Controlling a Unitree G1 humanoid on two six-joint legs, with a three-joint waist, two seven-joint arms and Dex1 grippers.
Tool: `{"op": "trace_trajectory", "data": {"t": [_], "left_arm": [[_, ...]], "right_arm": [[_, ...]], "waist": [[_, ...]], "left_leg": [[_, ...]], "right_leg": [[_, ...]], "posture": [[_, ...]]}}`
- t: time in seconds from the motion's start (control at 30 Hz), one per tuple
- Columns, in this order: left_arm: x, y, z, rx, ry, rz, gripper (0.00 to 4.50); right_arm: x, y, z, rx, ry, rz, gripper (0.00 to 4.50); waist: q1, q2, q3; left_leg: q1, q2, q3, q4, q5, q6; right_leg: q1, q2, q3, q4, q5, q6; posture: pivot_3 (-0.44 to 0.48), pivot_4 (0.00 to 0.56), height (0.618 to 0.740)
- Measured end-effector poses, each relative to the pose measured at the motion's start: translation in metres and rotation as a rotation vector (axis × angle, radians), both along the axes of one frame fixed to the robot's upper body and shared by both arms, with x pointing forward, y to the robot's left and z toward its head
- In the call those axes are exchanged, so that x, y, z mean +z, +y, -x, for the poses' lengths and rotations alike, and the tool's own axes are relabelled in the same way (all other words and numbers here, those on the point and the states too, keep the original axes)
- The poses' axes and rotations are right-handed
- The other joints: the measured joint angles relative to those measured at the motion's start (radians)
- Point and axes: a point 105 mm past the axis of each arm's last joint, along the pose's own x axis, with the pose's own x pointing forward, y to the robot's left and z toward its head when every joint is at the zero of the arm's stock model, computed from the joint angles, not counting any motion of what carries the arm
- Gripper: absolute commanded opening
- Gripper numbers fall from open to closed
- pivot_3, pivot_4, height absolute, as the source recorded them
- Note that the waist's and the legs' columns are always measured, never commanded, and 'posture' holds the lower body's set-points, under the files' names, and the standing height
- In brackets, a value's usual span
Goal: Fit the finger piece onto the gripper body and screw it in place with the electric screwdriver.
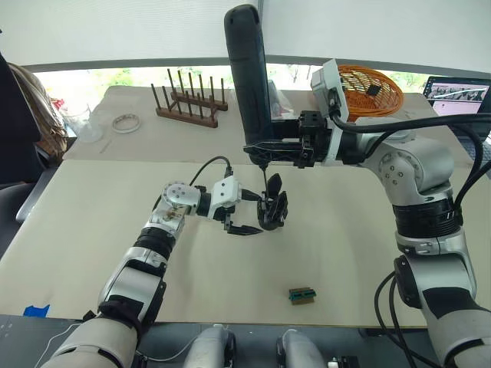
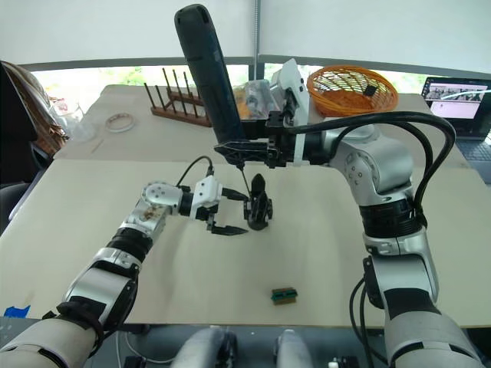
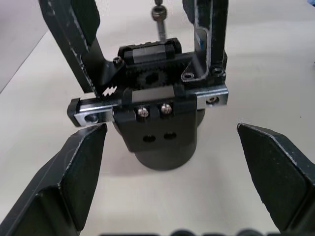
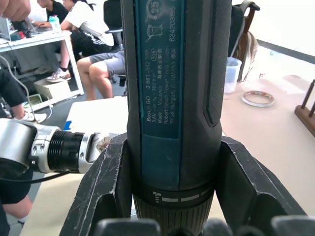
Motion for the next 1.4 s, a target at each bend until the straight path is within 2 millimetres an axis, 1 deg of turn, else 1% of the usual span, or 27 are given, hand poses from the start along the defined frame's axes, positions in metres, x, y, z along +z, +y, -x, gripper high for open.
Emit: {"op": "trace_trajectory", "data": {"t": [0.1, 0.3, 0.47, 0.73, 0.93, 1.4], "left_arm": [[-0.001, 0.0, 0.0, -0.001, 0.0, -0.005, 4.5], [-0.001, -0.001, 0.0, -0.002, 0.0, -0.003, 4.5], [-0.001, -0.002, 0.001, -0.005, 0.001, -0.001, 4.5], [-0.002, -0.001, 0.0, -0.002, 0.004, -0.004, 4.5], [-0.002, -0.002, 0.0, 0.0, 0.006, -0.004, 4.5], [0.0, -0.004, -0.001, 0.0, 0.001, 0.002, 4.5]], "right_arm": [[-0.004, -0.001, 0.0, -0.003, 0.01, 0.001, 1.93], [-0.004, 0.001, 0.004, 0.004, -0.006, 0.004, 1.93], [-0.013, -0.001, 0.006, 0.001, 0.012, 0.006, 1.93], [-0.013, 0.001, 0.009, 0.008, -0.003, 0.009, 1.93], [-0.019, -0.001, 0.01, 0.004, 0.011, 0.01, 1.93], [-0.019, -0.003, 0.01, -0.002, 0.008, 0.017, 1.93]], "waist": [[0.0, 0.0, 0.0], [0.001, 0.0, 0.0], [0.001, 0.0, 0.0], [0.001, 0.0, 0.0], [0.001, 0.0, 0.0], [0.001, 0.0, 0.0]], "left_leg": [[0.0, 0.0, 0.0, 0.0, 0.0, 0.0], [0.0, -0.001, 0.0, 0.0, 0.0, 0.0], [0.0, -0.002, 0.0, 0.0, 0.0, 0.001], [0.0, -0.003, 0.0, 0.0, 0.0, 0.001], [0.0, -0.005, 0.0, 0.0, 0.0, 0.002], [0.0, -0.007, -0.001, 0.0, 0.0, 0.004]], "right_leg": [[0.0, 0.0, 0.0, 0.0, 0.0, 0.0], [0.0, -0.001, 0.0, 0.0, 0.0, 0.0], [0.0, -0.002, 0.0, 0.0, 0.0, 0.0], [0.0, -0.002, 0.0, 0.0, 0.0, 0.0], [0.0, -0.004, 0.0, 0.0, 0.001, 0.001], [0.0, -0.005, 0.0, 0.0, 0.002, 0.003]], "posture": [[0.0, 0.15, 0.74], [0.0, 0.15, 0.74], [0.0, 0.15, 0.74], [0.0, 0.15, 0.74], [0.0, 0.15, 0.74], [0.0, 0.15, 0.74]]}}
